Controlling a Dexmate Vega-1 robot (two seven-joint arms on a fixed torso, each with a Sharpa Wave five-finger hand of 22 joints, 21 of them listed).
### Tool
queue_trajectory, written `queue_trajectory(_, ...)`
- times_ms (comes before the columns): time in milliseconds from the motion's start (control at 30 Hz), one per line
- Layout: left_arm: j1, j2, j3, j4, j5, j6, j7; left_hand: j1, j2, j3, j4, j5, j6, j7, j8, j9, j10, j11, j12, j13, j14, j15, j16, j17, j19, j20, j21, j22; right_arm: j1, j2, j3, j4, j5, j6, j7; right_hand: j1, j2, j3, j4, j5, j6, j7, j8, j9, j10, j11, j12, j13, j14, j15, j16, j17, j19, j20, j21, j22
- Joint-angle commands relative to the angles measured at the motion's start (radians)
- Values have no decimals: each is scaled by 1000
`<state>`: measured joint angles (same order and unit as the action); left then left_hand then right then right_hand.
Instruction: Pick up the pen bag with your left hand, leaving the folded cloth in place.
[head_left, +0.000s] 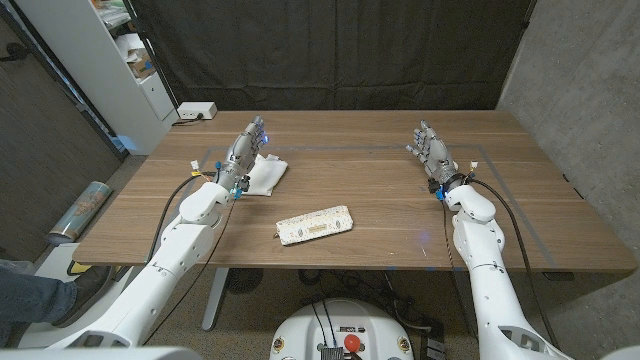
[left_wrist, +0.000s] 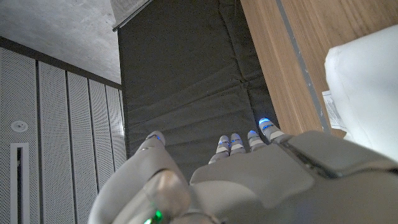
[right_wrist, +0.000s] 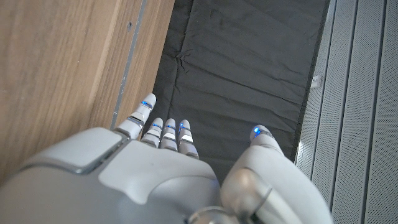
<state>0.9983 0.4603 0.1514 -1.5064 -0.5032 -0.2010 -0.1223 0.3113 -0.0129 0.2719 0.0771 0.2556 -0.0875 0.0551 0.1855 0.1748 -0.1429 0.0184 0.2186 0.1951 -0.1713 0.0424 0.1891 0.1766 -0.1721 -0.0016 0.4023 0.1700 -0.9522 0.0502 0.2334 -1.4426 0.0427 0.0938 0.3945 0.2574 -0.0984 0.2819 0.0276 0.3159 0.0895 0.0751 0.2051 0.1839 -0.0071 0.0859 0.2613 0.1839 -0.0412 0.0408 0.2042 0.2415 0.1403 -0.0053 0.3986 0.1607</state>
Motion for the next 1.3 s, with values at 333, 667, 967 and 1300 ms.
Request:
queue_trajectory(333, 69, 0, -53, -52, 18, -74, -41, 14, 8, 6, -11, 3, 11, 3, 7, 4, 8, 1, 6, 2, -22, 5, 6, 3, -112, 10, -7, 2, -22, 51, 27, -26, -34, 43, -8, 3, 6, -4, 0, 12, 11, -3, 0, 4, 11, -5, -5, 4, 1, -2, 9, -4, 9, -2, -13, 6)
queue_trajectory(667, 106, 7, -76, -77, 21, -112, -62, 17, 10, 6, -14, 2, 16, 5, 8, 4, 14, 1, 6, 1, -14, 7, 8, 3, -109, 17, -12, 2, -31, 61, 24, -35, -30, 49, -20, 2, 7, -5, 0, 14, 13, -4, 0, 4, 15, -6, -9, 4, 3, -5, 9, -7, 10, -2, -19, 6)
queue_trajectory(967, 146, 19, -93, -109, 43, -138, -65, 20, 11, 6, -17, 0, 18, 5, 8, 4, 16, 4, 6, 1, -11, 8, 7, 3, -107, 20, -16, 3, -43, 65, 19, -50, -27, 44, -23, 1, 7, -7, 0, 16, 14, -5, -1, 4, 17, -5, -12, 4, 4, -4, 9, -9, 11, -2, -24, 6)
queue_trajectory(1300, 192, 18, -104, -146, 57, -173, -73, 23, 13, 6, -20, -1, 25, 5, 9, 4, 23, 0, 8, 0, -7, 10, 8, 3, -105, 22, -21, 3, -65, 58, 22, -76, -21, 39, -21, 1, 8, -9, 0, 18, 14, -4, -2, 4, 19, -6, -16, 4, 4, -4, 8, -11, 12, -2, -31, 6)
